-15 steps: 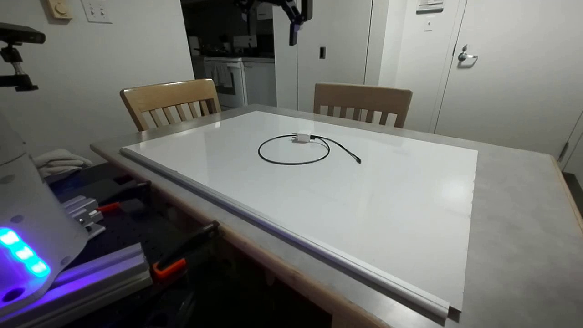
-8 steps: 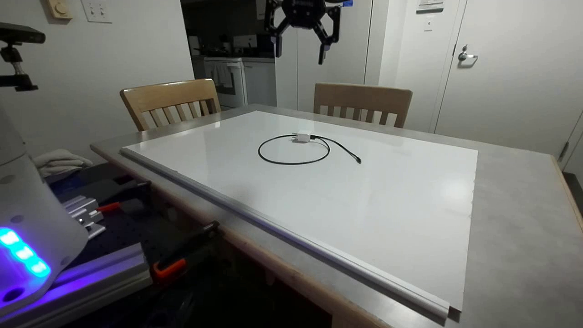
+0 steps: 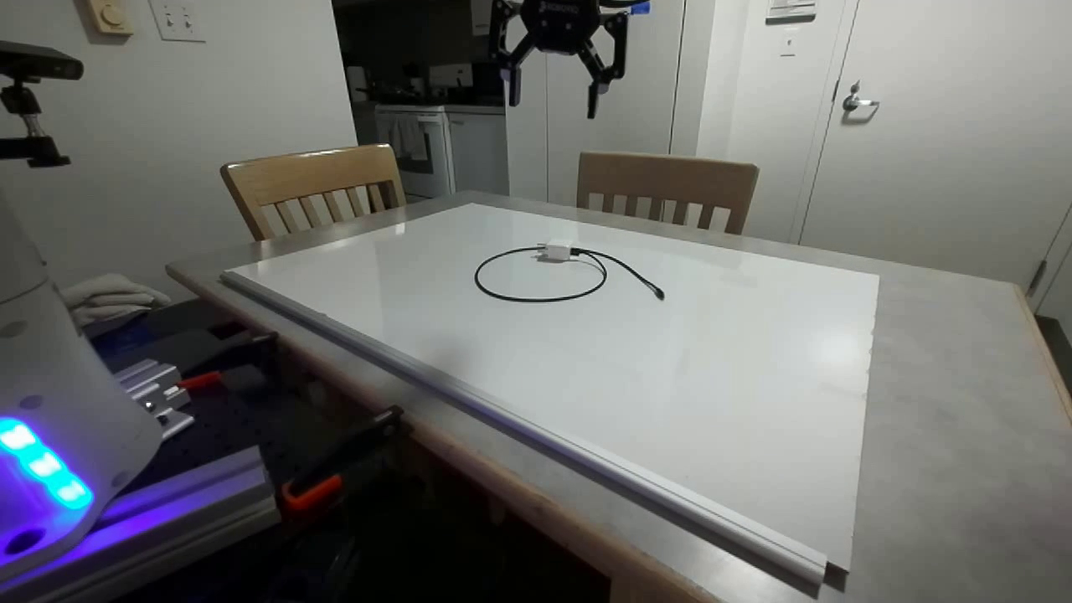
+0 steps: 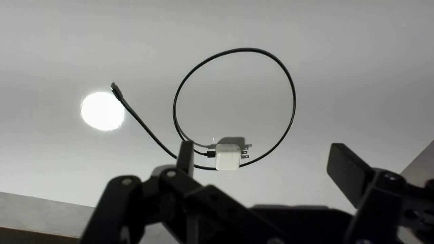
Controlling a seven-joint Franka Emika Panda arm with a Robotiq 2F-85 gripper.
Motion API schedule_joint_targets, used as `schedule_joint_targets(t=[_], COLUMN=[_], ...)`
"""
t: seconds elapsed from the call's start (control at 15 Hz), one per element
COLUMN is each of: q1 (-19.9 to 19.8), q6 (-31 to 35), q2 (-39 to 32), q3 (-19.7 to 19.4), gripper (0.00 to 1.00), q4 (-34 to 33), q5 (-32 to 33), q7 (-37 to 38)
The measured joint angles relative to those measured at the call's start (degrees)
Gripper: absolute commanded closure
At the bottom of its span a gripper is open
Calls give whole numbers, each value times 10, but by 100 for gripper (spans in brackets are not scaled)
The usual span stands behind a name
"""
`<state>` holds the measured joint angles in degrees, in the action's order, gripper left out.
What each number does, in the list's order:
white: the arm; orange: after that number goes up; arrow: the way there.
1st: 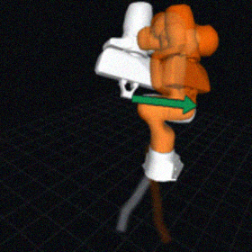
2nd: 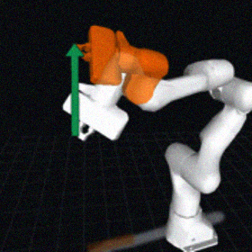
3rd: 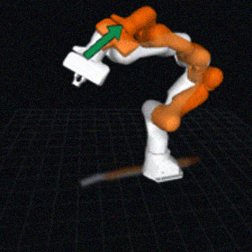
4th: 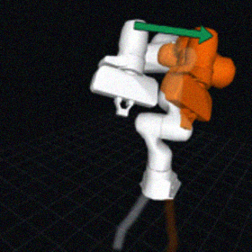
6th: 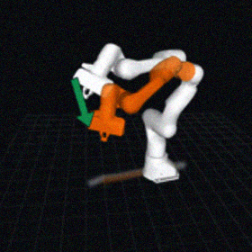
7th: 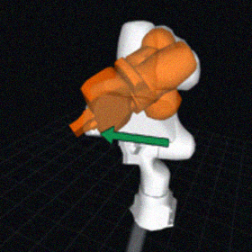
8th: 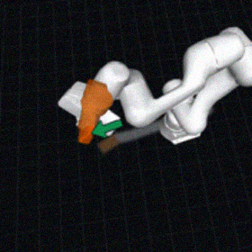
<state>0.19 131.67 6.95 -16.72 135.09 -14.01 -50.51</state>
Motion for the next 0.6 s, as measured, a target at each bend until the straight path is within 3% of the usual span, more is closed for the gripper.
schedule_joint_targets(t=[0.2,0.6], q1=[-6,-25], q6=[24,47], q2=[-10,-81], q3=[8,13], gripper=[0,0], q4=[4,-13], q5=[-2,-25], q7=[-21,-145])
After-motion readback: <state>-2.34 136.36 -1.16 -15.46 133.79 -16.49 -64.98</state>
